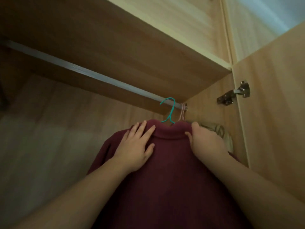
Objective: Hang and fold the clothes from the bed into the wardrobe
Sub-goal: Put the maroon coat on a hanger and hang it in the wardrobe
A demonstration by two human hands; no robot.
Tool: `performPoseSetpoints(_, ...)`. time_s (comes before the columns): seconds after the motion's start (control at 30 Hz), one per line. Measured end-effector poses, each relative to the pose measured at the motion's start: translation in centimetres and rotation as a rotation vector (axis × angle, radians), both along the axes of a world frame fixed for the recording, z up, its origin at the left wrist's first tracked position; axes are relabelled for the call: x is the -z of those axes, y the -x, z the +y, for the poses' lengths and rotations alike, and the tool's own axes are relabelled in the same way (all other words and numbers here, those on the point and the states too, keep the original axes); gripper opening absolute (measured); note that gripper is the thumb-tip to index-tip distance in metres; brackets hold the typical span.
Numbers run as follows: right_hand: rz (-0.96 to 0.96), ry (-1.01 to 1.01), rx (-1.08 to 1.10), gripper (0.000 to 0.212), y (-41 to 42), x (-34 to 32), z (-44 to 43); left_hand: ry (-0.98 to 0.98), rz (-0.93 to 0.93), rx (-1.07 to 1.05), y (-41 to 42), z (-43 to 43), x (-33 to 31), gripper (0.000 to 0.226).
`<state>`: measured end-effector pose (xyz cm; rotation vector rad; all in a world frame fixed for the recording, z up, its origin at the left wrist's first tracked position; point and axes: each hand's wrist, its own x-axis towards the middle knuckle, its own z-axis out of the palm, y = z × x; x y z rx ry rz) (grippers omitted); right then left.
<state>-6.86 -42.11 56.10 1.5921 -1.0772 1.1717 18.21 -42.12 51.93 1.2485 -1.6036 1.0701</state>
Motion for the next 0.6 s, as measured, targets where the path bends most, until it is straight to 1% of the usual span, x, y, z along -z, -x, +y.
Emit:
performPoseSetpoints(0.13,-0.019,0.018,0.068,0.027,-0.3,-3.0,-1.9,0.056,0.000,0.090,-0.4,-4.6,-2.6,0.069)
performPoseSetpoints(0.2,-0.044,0.002,0.109,0.027,-0.5,-4.5,-2.7,0.045,-0.005,0.128,-0.5,-6.5,-4.2,0.068)
performPoseSetpoints(0.43,-0.084,-0.020,0.263,0.027,-2.0,-8.8,-5.5,-0.099,0.017,0.266,0.1,-12.6,-9.2,0.065)
performPoseSetpoints(0.53,-0.093,-0.051,0.326,0.025,-2.6,-10.1,-6.2,-0.186,0.020,0.286,0.2,-14.4,-10.2,0.064)
performPoseSetpoints(0.6,-0.090,-0.078,0.348,0.025,-2.9,-10.5,-6.5,-0.208,0.026,0.306,0.3,-15.2,-10.3,0.064)
